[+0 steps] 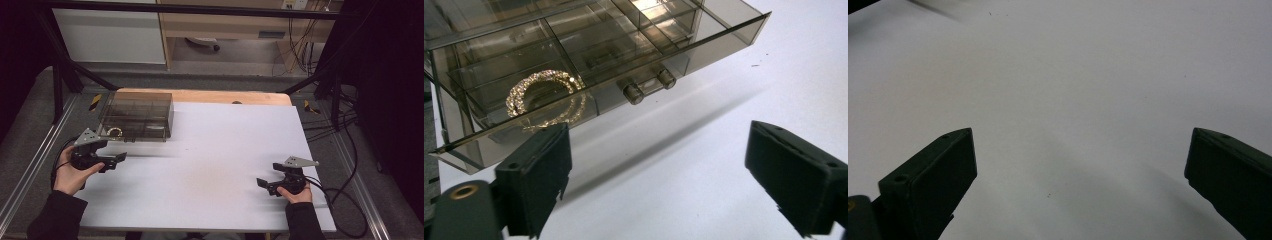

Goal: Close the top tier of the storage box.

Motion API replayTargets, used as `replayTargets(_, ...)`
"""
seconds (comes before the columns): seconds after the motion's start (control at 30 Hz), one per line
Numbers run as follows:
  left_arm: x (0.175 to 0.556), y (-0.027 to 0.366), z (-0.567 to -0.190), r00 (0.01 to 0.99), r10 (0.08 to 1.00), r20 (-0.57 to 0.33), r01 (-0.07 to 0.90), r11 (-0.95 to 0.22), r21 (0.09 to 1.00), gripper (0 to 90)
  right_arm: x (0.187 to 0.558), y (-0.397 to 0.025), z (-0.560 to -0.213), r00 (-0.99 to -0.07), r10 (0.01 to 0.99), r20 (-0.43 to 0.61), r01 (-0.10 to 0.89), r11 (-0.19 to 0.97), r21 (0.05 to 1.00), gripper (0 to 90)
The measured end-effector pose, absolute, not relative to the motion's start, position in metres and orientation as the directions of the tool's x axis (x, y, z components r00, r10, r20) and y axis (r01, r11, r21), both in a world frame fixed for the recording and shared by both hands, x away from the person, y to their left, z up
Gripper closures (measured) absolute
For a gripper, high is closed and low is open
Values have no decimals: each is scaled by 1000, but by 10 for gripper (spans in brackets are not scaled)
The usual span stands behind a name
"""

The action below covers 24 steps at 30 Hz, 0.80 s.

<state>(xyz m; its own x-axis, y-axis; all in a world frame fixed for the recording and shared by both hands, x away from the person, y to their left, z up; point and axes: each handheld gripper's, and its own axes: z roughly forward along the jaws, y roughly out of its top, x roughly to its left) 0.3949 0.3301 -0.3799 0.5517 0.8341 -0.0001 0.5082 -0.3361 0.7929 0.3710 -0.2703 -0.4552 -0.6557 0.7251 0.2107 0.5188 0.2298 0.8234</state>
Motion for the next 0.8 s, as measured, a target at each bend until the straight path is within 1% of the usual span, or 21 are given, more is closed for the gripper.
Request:
replayTargets(0.13,396,329,-382,550,835,-1,515,-338,788,193,371,-271,-455,-656,725,212,518,227,824,7)
replayTargets(0.27,399,331,-383,557,830,-10,523,-341,781,313,371,-271,-455,-656,725,211,519,230,823,7)
replayTargets(0.33,400,331,-384,559,829,-19,529,-338,778,327,371,-271,-455,-656,726,206,519,236,821,7)
replayTargets(0.53,404,330,-386,555,832,-19,544,-345,765,438,371,-270,-456,-657,726,206,518,235,822,7)
replayTargets(0.63,405,330,-385,552,834,-23,547,-341,765,502,371,-271,-455,-656,726,207,518,234,823,8)
replayTargets(0.7,406,330,-385,548,836,-26,552,-339,762,591,371,-271,-455,-656,725,209,518,232,823,8)
replayTargets(0.8,408,330,-386,545,838,-25,553,-336,762,640,371,-270,-456,-656,725,207,518,234,823,7)
